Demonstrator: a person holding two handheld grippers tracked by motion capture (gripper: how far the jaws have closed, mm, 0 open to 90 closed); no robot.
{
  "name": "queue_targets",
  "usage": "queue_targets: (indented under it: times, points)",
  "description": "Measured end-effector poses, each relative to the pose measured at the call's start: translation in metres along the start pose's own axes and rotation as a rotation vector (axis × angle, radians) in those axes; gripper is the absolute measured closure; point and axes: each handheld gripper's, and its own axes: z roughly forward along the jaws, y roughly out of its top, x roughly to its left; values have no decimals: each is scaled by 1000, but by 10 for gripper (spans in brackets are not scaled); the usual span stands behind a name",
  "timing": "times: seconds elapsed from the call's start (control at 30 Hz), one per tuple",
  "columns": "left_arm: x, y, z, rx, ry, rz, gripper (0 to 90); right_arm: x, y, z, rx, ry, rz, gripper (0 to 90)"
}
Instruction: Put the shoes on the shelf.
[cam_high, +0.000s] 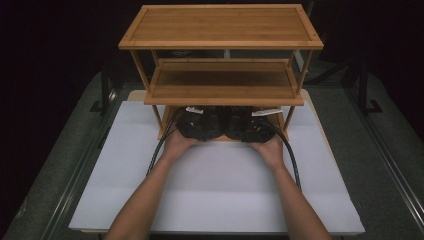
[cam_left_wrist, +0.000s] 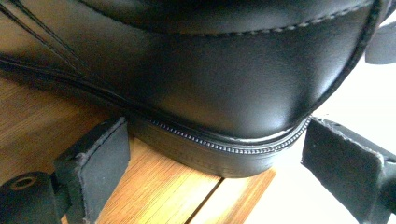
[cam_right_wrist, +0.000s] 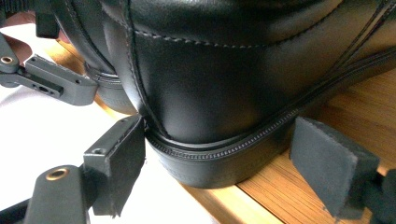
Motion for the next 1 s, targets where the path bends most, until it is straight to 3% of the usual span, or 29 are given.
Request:
queue_targets:
  times: [0.2,0.27,0.37,0.47,0.53,0.6,0.67,0.77,1.0]
  points:
    - [-1,-1,-4,7,4,18,77,1,1,-2,12,-4,25,195]
    - [-2,0,-9,0,-1,20,77,-1,1,-4,-16,3,-28,200]
    - [-2,-1,-16,-18,-9,7,76,1,1,-13,-6,-2,16,171]
    - [-3,-5,-24,-9,-16,3,76,-2,1,-19,-47,-2,-9,139]
    - [-5,-7,-26,-9,-14,0,76,-2,1,-23,-41,-3,-8,138]
    - [-7,-10,-30,-3,-23,11,76,4,0,-29,18,-42,27,127]
    - [-10,-13,-34,-4,-21,4,76,4,-2,-33,4,-37,3,118]
    - [-14,-16,-42,9,-20,36,75,6,-6,-43,-16,-38,10,92]
    - [-27,-32,-65,-3,-12,63,75,11,-17,-66,-20,-80,-12,90]
